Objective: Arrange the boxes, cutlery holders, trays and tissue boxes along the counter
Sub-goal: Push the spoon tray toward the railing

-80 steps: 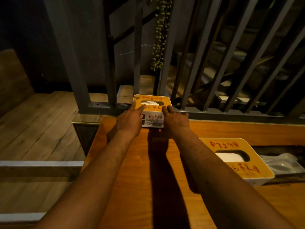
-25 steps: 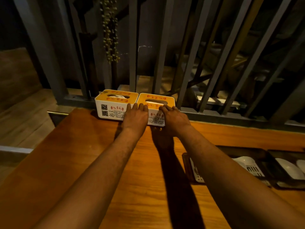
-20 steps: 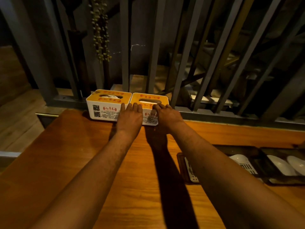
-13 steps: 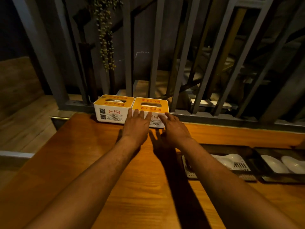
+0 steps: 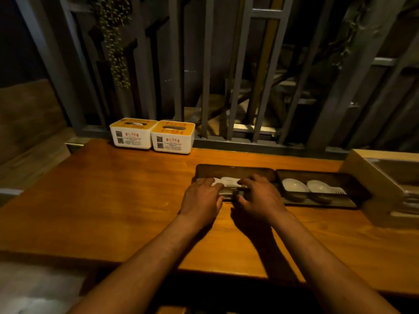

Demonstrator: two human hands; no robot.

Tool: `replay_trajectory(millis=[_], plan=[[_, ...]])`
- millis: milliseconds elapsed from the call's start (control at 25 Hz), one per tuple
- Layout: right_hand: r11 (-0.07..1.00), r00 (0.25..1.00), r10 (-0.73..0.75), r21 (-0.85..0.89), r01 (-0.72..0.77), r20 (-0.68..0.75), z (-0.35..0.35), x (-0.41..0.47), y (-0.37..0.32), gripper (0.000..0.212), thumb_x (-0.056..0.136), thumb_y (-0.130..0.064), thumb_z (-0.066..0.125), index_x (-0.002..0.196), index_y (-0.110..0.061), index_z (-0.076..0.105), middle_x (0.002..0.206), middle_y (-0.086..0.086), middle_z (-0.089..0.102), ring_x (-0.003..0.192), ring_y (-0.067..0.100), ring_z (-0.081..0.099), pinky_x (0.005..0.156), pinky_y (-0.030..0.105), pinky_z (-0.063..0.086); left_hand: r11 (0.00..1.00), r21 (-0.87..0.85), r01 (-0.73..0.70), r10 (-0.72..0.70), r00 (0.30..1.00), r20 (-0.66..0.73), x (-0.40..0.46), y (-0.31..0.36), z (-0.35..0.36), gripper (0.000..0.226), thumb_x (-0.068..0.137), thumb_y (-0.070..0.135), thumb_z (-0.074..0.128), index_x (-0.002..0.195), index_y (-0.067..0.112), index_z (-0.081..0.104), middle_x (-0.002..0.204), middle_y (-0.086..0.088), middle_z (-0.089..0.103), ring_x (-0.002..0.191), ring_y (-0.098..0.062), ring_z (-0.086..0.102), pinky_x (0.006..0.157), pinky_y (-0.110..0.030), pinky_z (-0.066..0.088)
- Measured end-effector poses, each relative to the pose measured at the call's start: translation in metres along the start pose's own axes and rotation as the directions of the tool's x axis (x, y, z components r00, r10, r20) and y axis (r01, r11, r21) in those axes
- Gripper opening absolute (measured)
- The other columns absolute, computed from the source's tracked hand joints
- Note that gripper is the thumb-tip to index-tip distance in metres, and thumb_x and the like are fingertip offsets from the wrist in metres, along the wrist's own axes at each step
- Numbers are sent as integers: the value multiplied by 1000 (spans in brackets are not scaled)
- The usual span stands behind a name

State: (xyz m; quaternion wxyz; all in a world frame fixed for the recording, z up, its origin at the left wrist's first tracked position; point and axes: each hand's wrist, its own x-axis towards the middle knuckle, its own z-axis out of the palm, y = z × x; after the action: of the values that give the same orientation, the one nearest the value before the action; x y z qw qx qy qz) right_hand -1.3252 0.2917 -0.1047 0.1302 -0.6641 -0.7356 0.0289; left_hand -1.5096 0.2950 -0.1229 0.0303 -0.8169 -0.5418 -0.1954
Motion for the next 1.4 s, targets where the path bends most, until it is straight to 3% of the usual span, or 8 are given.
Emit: replay_trajectory(millis=[200, 400, 560, 760, 960, 1120, 1400], plan=[[998, 999, -39, -59, 38, -18, -4, -5, 32, 50, 90, -24, 65, 138, -34, 51, 141, 1, 50, 126, 25, 48, 95, 41, 49, 994, 62, 93, -92, 996, -5, 3, 8, 8, 38, 96, 31, 54, 134, 30, 55, 137, -1, 57, 122, -21, 52, 88, -34, 48], [994, 998, -67, -83, 66, -16, -1, 29, 27, 51, 90, -25, 65, 138, -35, 52, 135, 3, 53, 120, 26, 52, 92, 39, 50, 993, 72, 92, -93, 996, 11, 32, -14, 14, 34, 93, 25, 59, 126, 31, 60, 127, 0, 63, 113, -21, 56, 79, -33, 52], [996, 999, -37, -84, 40, 29, 7, 77, 19, 59, 88, -29, 67, 142, -34, 44, 144, 5, 47, 129, 28, 46, 103, 44, 44, 995, 19, 98, -99, 995, 32, 78, -42, 29, 40, 94, 20, 57, 133, 28, 55, 135, -1, 58, 121, -23, 51, 89, -36, 50], [993, 998, 25, -113, -19, 51, 26, 139, 17, 70, 89, -39, 63, 150, -30, 30, 158, 5, 31, 145, 29, 26, 117, 49, 26, 993, 1, 116, -116, 991, 69, 135, -73, 45, 53, 94, 17, 56, 145, 25, 41, 148, -3, 44, 137, -26, 36, 105, -42, 41], [991, 997, 43, -127, -34, 70, 44, 191, 27, 83, 85, -46, 63, 154, -31, 19, 163, 3, 19, 149, 28, 15, 120, 52, 15, 992, 26, 124, -126, 986, 105, 180, -95, 66, 62, 94, 16, 56, 150, 25, 32, 156, -3, 33, 144, -29, 24, 111, -45, 33], [993, 997, 38, -115, -31, 60, 53, 210, 34, 89, 85, -47, 64, 155, -32, 12, 164, 2, 13, 151, 28, 8, 121, 53, 7, 992, 34, 121, -124, 984, 126, 197, -105, 75, 68, 93, 15, 58, 152, 27, 26, 159, -2, 28, 146, -30, 20, 110, -49, 37], [985, 987, 46, -169, -20, 152, 46, 234, 37, 95, 84, -46, 66, 156, -30, 5, 165, 3, 7, 151, 32, 4, 120, 59, 7, 987, 141, 78, -107, 972, 211, 212, -106, 75, 87, 89, 15, 61, 156, 24, 7, 164, -5, 10, 148, -34, 10, 116, -50, 24]])
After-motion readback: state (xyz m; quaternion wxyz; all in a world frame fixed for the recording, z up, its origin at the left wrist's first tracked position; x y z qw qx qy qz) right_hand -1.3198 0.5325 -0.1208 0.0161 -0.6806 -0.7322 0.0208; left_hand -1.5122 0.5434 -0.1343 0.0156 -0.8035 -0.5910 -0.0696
